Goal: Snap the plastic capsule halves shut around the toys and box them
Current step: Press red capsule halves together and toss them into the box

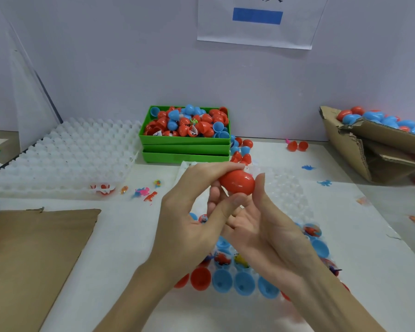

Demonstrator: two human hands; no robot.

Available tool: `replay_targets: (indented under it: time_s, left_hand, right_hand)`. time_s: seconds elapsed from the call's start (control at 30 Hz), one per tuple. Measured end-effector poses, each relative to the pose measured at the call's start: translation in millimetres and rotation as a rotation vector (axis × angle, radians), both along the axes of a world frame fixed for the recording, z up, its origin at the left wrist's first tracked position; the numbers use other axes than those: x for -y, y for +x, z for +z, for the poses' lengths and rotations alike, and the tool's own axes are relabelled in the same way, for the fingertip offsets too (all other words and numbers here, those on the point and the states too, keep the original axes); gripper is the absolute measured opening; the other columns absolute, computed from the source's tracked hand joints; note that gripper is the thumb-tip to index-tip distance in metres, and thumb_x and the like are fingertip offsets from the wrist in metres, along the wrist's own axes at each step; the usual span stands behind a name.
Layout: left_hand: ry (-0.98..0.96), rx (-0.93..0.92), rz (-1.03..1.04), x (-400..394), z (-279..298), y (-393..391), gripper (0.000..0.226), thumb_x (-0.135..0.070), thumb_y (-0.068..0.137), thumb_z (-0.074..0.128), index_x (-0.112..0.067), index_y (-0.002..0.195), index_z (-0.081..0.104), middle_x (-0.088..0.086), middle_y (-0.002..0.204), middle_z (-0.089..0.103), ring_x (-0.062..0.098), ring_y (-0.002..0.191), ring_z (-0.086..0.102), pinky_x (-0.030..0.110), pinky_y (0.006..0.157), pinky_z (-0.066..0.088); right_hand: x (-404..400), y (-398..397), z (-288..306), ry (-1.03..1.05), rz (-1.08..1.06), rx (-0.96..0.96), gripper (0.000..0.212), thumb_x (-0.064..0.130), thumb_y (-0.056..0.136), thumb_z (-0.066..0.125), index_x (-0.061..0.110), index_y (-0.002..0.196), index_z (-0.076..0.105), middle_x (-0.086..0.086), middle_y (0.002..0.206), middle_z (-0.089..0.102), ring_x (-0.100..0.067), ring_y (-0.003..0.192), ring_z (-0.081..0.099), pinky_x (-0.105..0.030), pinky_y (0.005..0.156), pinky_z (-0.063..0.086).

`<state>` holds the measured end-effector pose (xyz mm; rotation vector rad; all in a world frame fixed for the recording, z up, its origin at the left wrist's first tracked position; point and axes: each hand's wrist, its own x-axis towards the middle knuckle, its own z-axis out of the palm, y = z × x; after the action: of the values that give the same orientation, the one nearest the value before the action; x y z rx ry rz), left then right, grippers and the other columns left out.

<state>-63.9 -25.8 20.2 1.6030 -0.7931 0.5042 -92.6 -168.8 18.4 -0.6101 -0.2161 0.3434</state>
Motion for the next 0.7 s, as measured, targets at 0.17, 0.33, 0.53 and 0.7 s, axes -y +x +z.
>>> replay_targets:
  time_s: [0.17, 0.33, 0.53, 0.7]
  left_hand:
    - [0.051, 0.045, 0.038, -1.2, -3.6, 3.3, 0.033, -0.030, 0.099, 0.068, -0.015, 0.129, 0.067, -0.004, 0.123, 0.068, 0.024, 0.122, 0.064, 0.032, 0.103, 0.052]
    - [0.064, 0.048, 0.040, 0.0, -4.0, 2.9, 0.034, -0.032, 0.100, 0.067, -0.018, 0.132, 0.066, -0.006, 0.126, 0.068, 0.023, 0.124, 0.063, 0.031, 0.105, 0.051]
    - [0.111, -0.074, -0.085, -3.2, -1.8, 7.1, 0.046, -0.013, 0.102, 0.061, -0.019, 0.147, 0.056, -0.010, 0.146, 0.061, 0.021, 0.142, 0.051, 0.034, 0.113, 0.045]
    - [-0.065, -0.382, -0.078, -2.1, -3.8, 9.3, 0.022, -0.021, 0.107, 0.056, -0.019, 0.124, 0.070, -0.003, 0.115, 0.075, 0.016, 0.112, 0.071, 0.023, 0.092, 0.056]
  right_hand:
    - [0.8, -0.6, 0.3, 0.071, 0.004, -0.049, 0.045, 0.034, 0.091, 0.077, -0.001, 0.120, 0.073, -0.011, 0.112, 0.071, -0.021, 0.104, 0.070, -0.033, 0.100, 0.054]
    - [5.1, -0.1, -0.2, -0.022, -0.058, 0.002, 0.046, 0.038, 0.090, 0.077, 0.001, 0.117, 0.075, -0.010, 0.114, 0.072, -0.019, 0.103, 0.070, -0.031, 0.098, 0.054]
    - [13.8, 1.3, 6.9, -0.669, -0.610, 0.349, 0.036, 0.031, 0.087, 0.080, 0.014, 0.118, 0.072, -0.006, 0.117, 0.076, -0.021, 0.110, 0.073, -0.025, 0.095, 0.057]
    - [19.0, 8.4, -2.0, -1.175, -1.001, 0.678, 0.047, 0.022, 0.080, 0.088, 0.012, 0.120, 0.064, 0.006, 0.108, 0.071, -0.019, 0.100, 0.071, -0.027, 0.089, 0.058]
